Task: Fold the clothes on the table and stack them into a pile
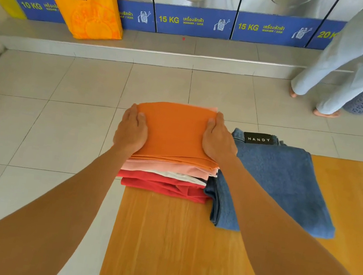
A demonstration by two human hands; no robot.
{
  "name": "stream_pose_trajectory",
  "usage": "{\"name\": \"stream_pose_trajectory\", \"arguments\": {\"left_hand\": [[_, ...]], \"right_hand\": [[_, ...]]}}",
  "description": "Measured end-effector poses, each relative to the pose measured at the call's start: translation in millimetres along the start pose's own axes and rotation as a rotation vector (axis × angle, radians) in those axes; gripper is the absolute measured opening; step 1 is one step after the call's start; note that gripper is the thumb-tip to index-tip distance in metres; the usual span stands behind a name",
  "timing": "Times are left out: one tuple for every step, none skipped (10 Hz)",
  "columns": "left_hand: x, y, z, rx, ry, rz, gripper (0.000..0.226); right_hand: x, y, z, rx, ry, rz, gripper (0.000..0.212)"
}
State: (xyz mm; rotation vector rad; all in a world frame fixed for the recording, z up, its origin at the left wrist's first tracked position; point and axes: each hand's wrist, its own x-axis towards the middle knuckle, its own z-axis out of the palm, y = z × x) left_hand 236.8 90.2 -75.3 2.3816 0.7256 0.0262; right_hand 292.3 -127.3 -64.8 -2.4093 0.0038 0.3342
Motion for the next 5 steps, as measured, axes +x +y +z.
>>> {"name": "stream_pose_trajectory", "arguments": {"left_hand": [[-21.3, -13.2, -4.5, -0.038, -0.015, -0.102, 0.066], [-52.9, -23.4, -10.7, -0.050, -0.034, -0.158, 0.066], [-85.8, -31.4, -20.8, -0.076, -0.087, -0.178, 0.061], [-107.5, -46.7, -28.7, -0.072, -0.104, -0.153, 0.055], [-131.8, -77.2, -32.0, 0.007, -0.067, -0.108, 0.043]], "right_hand": [[-3.6, -1.3, -0.4, -0.006, 0.008, 0.020, 0.060], [-13.7, -5.2, -1.4, -0.041, 0.050, 0.061, 0.062], [-35.7, -4.7, -1.4, -0.081, 0.053, 0.069, 0.059], [-63.9, 5.2, -3.5, -0.118, 0.040, 0.046, 0.047], [-96.2, 27.3, -5.8, -0.211, -0.042, 0.028, 0.029]]}}
